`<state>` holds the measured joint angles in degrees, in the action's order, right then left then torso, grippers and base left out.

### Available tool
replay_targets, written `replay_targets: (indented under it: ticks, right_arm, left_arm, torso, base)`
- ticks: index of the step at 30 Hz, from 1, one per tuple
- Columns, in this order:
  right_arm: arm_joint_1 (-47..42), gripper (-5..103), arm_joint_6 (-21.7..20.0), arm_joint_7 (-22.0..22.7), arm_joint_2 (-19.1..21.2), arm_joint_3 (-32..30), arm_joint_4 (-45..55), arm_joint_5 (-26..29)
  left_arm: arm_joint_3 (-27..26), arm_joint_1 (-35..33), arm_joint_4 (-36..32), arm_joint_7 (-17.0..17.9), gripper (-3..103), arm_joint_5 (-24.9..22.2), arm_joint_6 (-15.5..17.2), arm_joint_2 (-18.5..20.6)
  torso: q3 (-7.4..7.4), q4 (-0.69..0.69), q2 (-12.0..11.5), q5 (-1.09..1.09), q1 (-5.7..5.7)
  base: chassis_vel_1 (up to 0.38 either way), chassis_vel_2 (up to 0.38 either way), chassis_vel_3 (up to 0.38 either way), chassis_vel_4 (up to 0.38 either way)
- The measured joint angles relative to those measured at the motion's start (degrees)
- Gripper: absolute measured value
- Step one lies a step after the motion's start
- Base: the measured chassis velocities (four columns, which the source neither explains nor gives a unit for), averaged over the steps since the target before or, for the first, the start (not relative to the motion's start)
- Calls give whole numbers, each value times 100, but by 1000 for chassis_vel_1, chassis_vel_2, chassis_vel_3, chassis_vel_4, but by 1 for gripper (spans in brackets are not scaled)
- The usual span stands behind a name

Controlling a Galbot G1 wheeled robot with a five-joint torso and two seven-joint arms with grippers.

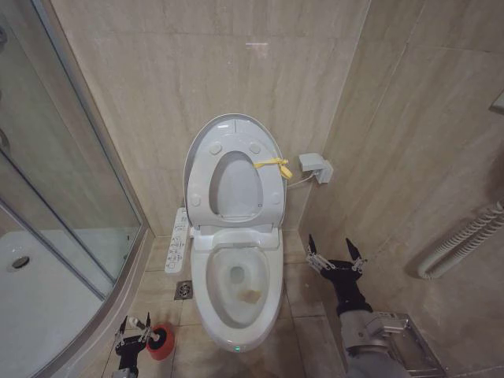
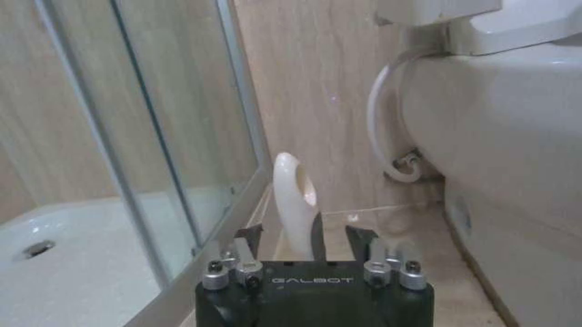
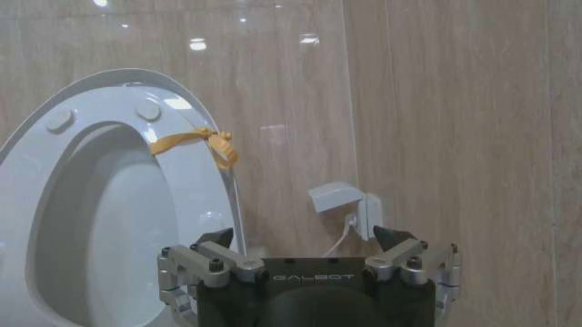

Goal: Open the toilet lid, clean the toilet bowl with a toilet brush, close the toilet lid, and flush.

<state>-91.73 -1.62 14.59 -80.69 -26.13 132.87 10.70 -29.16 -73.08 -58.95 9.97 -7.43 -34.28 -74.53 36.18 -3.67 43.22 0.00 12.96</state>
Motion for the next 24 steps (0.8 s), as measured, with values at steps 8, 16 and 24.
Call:
replay_targets:
  ticks: [8, 16, 24]
  right_arm:
    - [0, 100, 0, 0, 0, 0, 0, 0]
    - [0, 100, 0, 0, 0, 0, 0, 0]
    - [0, 100, 0, -1, 0, 0, 0, 0]
  left_arm:
    - [-57, -1, 38, -119, 56, 32, -182, -1]
    - [-172, -126, -275, -177, 29, 158, -375, 1]
    - [-209, -284, -601, -91, 23, 225, -476, -15]
  torso:
    - [0, 0, 0, 0, 0]
    - [0, 1, 0, 2, 0]
    - [0, 0, 0, 0, 0]
  base:
    - [0, 0, 0, 0]
    - [0, 0, 0, 0]
    - [0, 0, 0, 0]
